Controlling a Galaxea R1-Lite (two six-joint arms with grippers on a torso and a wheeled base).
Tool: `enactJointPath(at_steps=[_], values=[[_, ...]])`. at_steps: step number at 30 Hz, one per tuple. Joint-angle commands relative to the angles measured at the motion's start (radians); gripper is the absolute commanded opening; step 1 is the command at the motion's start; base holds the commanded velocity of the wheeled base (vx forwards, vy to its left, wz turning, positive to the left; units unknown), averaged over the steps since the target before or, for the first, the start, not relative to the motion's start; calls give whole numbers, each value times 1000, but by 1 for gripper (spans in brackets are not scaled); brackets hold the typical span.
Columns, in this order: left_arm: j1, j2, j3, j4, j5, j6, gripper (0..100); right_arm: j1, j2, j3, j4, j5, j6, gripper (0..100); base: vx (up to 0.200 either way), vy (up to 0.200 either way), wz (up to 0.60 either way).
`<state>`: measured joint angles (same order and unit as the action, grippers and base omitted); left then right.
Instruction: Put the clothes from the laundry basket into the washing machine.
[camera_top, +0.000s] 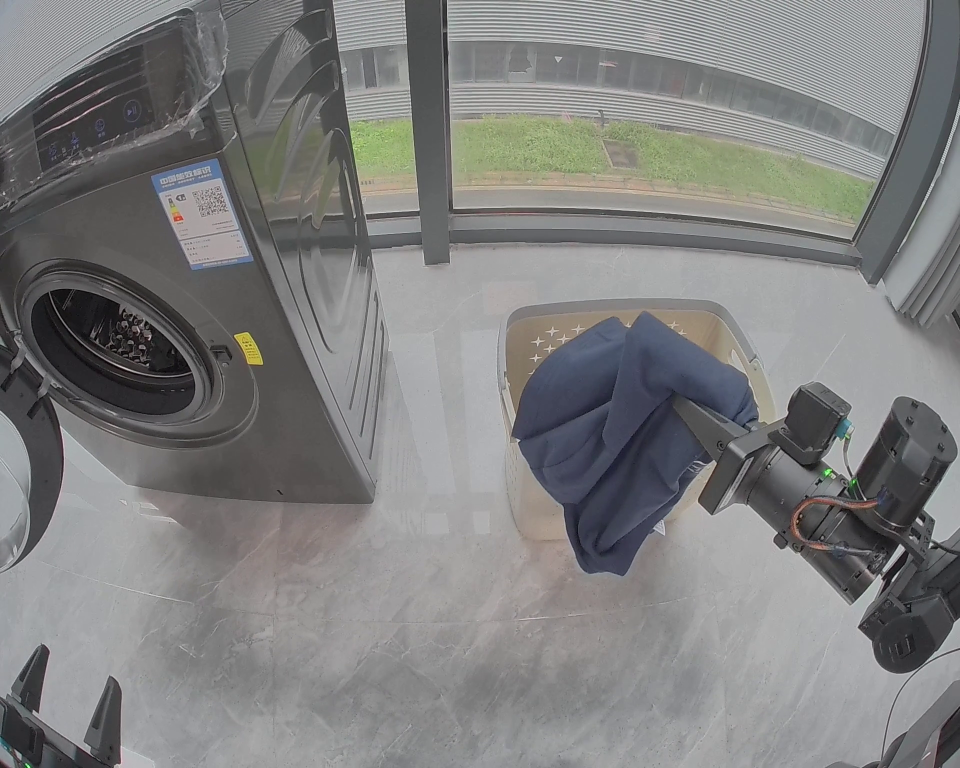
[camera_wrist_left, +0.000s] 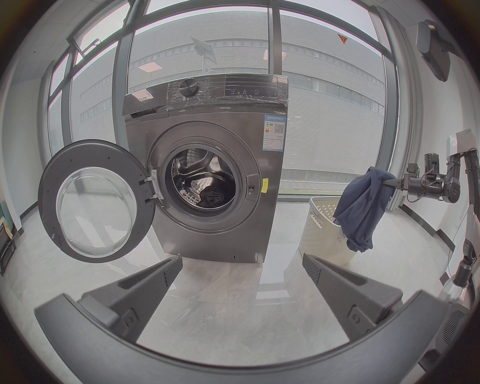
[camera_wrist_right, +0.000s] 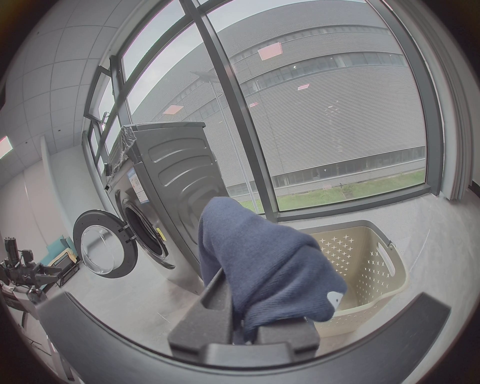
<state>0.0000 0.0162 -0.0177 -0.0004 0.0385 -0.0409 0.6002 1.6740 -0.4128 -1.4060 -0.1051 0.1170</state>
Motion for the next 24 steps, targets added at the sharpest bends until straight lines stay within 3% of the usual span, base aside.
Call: enactJointPath(at_steps=[1,24], values=[[0,-7,18,0,1,-1,100,4,-19,-1,-1,-2,1,0,0,200,0],[0,-7,16,0,-5,-8,100,32,3,-14,-15,-7,12,0,0,200,0]])
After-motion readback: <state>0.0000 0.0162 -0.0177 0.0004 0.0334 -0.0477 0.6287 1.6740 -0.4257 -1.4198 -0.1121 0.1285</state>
